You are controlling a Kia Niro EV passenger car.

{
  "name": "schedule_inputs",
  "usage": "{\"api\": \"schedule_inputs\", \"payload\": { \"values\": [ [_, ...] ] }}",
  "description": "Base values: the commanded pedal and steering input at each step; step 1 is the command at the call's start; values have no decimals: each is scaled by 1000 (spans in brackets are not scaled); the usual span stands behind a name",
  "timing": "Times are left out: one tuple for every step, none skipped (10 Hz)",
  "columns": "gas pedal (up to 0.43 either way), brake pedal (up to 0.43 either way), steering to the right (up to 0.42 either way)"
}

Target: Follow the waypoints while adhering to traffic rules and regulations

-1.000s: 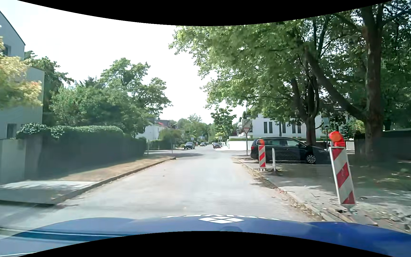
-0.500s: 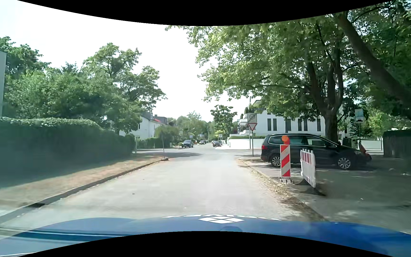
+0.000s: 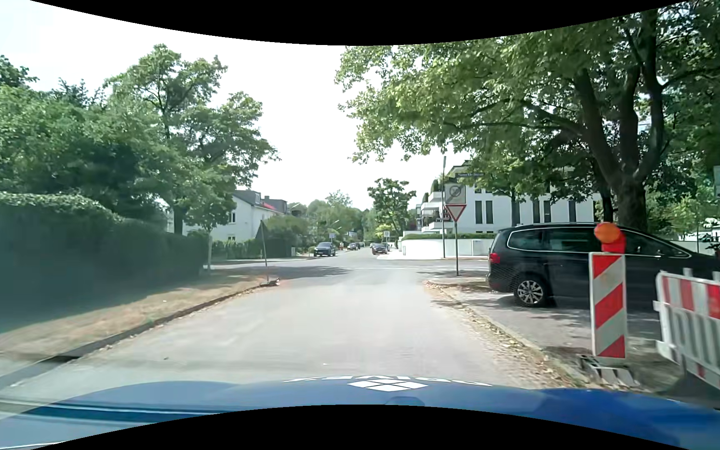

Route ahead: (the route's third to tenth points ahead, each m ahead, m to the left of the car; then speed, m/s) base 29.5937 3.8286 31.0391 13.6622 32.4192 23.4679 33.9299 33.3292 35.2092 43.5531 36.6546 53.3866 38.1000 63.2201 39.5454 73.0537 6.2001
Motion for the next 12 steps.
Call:
{"api": "schedule_inputs", "payload": {
  "values": [
    [0, 0, 0],
    [0, 0, 2],
    [39, 0, 3],
    [39, 0, 3],
    [39, 0, 4],
    [39, 0, 5],
    [39, 0, 6],
    [39, 0, 6],
    [39, 0, 5],
    [39, 0, 4],
    [39, 0, 4],
    [28, 0, 4]
  ]
}}
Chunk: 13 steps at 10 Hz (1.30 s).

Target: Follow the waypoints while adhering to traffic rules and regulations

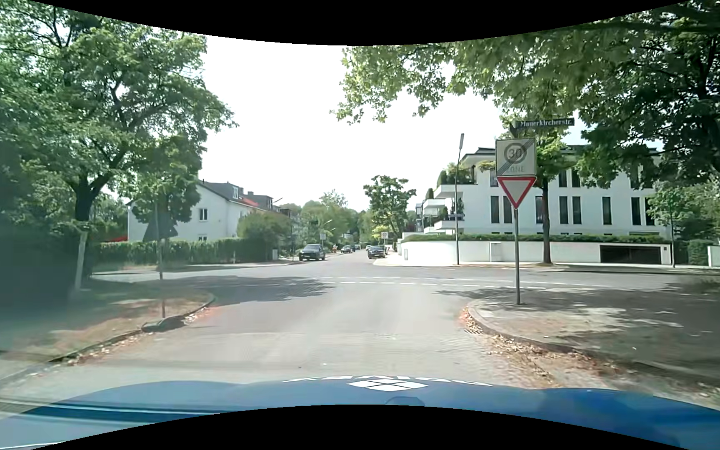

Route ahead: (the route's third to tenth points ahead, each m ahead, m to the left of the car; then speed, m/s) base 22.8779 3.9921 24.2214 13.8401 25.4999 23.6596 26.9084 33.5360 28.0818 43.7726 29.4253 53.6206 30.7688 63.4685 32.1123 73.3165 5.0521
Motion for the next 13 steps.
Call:
{"api": "schedule_inputs", "payload": {
  "values": [
    [0, 0, 4],
    [0, 0, 3],
    [0, 0, 4],
    [0, 0, 12],
    [0, 0, 19],
    [0, 0, 20],
    [0, 0, 20],
    [0, 24, 21],
    [0, 43, 24],
    [0, 73, 34],
    [0, 79, 42],
    [0, 85, 51],
    [0, 91, 57]
  ]
}}
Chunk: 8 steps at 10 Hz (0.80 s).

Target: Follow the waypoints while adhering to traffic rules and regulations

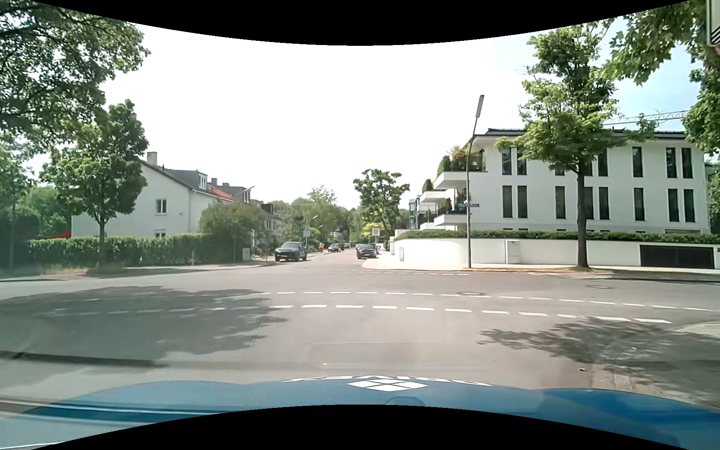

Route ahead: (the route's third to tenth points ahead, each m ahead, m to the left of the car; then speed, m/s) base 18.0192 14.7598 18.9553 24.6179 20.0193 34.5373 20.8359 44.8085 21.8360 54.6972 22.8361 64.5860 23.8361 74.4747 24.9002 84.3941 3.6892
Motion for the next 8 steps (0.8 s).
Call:
{"api": "schedule_inputs", "payload": {
  "values": [
    [0, 91, 56],
    [0, 91, 54],
    [0, 104, 56],
    [0, 104, 60],
    [0, 110, 61],
    [0, 122, 60],
    [0, 122, 60],
    [0, 128, 60]
  ]
}}
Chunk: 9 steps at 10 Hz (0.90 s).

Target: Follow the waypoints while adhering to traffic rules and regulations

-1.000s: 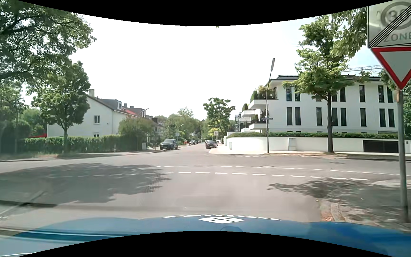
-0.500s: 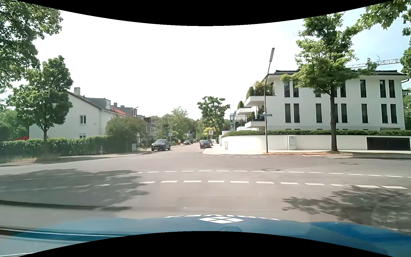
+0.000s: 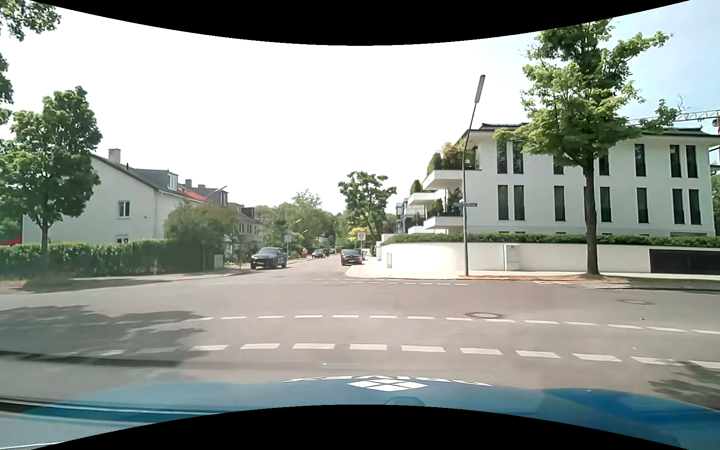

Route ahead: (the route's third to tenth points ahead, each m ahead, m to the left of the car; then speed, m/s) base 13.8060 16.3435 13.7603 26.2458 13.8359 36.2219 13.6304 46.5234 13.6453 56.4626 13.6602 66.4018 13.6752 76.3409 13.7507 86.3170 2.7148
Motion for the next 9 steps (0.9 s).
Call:
{"api": "schedule_inputs", "payload": {
  "values": [
    [0, 128, 59],
    [0, 122, 56],
    [0, 98, 55],
    [0, 0, 55],
    [0, 0, 54],
    [0, 0, 48],
    [0, 0, 46],
    [0, 0, 46],
    [0, 0, 41]
  ]
}}
